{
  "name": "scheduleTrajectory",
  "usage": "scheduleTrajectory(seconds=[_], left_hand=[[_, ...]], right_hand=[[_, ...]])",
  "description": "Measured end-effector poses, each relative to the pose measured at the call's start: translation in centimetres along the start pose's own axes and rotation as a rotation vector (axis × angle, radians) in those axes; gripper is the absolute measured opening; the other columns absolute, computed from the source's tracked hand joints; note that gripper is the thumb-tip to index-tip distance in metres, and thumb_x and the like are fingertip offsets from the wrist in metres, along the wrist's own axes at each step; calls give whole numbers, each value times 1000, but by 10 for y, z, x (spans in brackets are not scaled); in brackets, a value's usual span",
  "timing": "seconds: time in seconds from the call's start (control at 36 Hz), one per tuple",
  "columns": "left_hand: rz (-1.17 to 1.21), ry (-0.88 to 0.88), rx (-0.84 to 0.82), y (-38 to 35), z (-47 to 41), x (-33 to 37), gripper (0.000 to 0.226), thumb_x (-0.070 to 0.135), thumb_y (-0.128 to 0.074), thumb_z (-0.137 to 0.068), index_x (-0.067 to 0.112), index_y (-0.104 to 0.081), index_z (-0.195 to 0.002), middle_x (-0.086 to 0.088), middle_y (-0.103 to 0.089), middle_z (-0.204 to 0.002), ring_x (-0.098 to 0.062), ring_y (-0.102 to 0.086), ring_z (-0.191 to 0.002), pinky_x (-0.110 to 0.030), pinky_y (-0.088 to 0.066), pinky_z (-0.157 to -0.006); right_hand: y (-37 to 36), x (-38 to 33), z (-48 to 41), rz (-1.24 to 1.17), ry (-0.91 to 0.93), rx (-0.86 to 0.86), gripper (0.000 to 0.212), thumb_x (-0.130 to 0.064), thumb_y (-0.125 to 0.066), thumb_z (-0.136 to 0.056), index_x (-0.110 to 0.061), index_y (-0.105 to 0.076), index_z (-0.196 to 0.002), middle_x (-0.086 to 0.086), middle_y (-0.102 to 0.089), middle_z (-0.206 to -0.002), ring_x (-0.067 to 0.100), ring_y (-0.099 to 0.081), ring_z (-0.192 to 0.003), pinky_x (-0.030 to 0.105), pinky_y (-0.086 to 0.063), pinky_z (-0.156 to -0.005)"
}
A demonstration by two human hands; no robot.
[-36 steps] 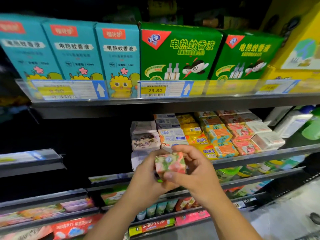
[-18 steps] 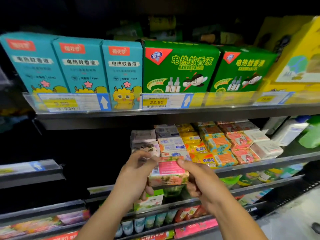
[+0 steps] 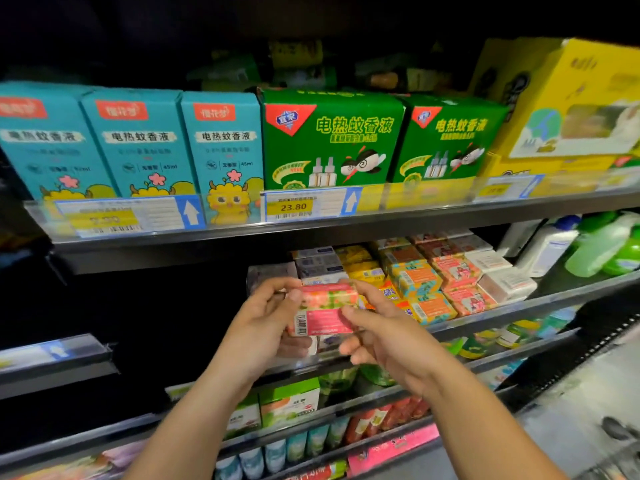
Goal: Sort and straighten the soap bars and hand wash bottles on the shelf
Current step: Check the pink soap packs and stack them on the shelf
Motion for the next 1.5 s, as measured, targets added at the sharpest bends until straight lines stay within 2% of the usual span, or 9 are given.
scheduleTrajectory(seconds=[0.25, 0.33, 0.47, 0.72, 0.97, 1.14, 1.31, 1.42, 1.5], left_hand=[[220, -98, 49, -9, -14, -9, 16, -3, -60, -93, 8, -59, -81, 0, -73, -114, -21, -72, -92, -36, -60, -73], [295, -150, -49, -19, -18, -9, 35, -18, -56, -89, 15, -63, -83, 9, -69, -124, -20, -65, -116, -45, -56, -90], [358, -222, -126, -45, -22, -3, 39, -24, -58, -66, 4, -55, -94, 0, -63, -132, -14, -66, -113, -28, -58, -72], [301, -249, -366, -148, -20, -16, 50, 1, -62, -66, 8, -51, -114, 6, -56, -143, -4, -56, -126, -21, -52, -88], [-47, -202, -618, -352, -27, -64, 45, 33, -68, -78, 30, -55, -121, 9, -58, -134, 2, -54, -124, -13, -44, -94], [-216, -214, -691, -534, -26, -110, 25, 15, -63, -97, 19, -58, -121, 8, -62, -118, 19, -59, -89, -2, -42, -79], [-410, -73, -734, -707, -27, -175, 17, 37, -65, -90, 45, -65, -105, -21, -64, -103, -30, -57, -83, -57, -46, -81], [-584, -129, -799, -794, -24, -209, 17, 31, -61, -96, 36, -59, -112, -7, -64, -119, -11, -61, -101, -20, -47, -90], [-732, -157, -840, -838, -28, -235, 26, 29, -62, -96, 24, -60, -121, -1, -64, -119, -15, -61, -108, -33, -47, -99]], right_hand=[[3, -5, -4, -3, 190, 109, 23, -33, -69, -83, -13, -70, -96, 17, -71, -108, 28, -68, -96, 37, -57, -84], [11, -9, -1, 159, 262, 182, 27, -15, -78, -82, -15, -68, -107, 6, -74, -105, 20, -70, -94, 28, -57, -78], [33, -12, 6, 358, 288, 150, 67, 1, -81, -79, -25, -53, -134, -10, -66, -115, 4, -67, -103, 22, -54, -84], [127, 2, 47, 769, 229, 291, 96, -39, -90, -70, -30, -39, -150, -18, -47, -136, -2, -50, -121, 23, -41, -106], [309, 33, 142, 750, 235, 587, 71, -52, -80, -68, -49, -47, -130, -13, -52, -119, 5, -53, -112, 26, -45, -96], [488, 73, 225, 660, 155, 784, 73, -13, -87, -74, -46, -45, -123, -23, -48, -113, -16, -51, -106, 3, -36, -89], [651, 110, 305, 650, -13, 913, 63, -38, -77, -70, -42, -53, -128, -6, -59, -114, 16, -60, -106, 40, -50, -91], [733, 128, 346, 673, -110, 943, 64, -25, -80, -79, -26, -53, -136, 4, -60, -121, 16, -55, -107, 35, -45, -88], [780, 149, 368, 692, -206, 928, 66, -25, -78, -84, -14, -47, -141, 1, -50, -115, 10, -43, -104, 26, -33, -80]])
Point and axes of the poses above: each hand's wrist, its own z-axis away from the middle knuckle, its own y-axis out of the back of the hand, x = y × z, the point moved 5 cm from there along -z, towards the middle knuckle
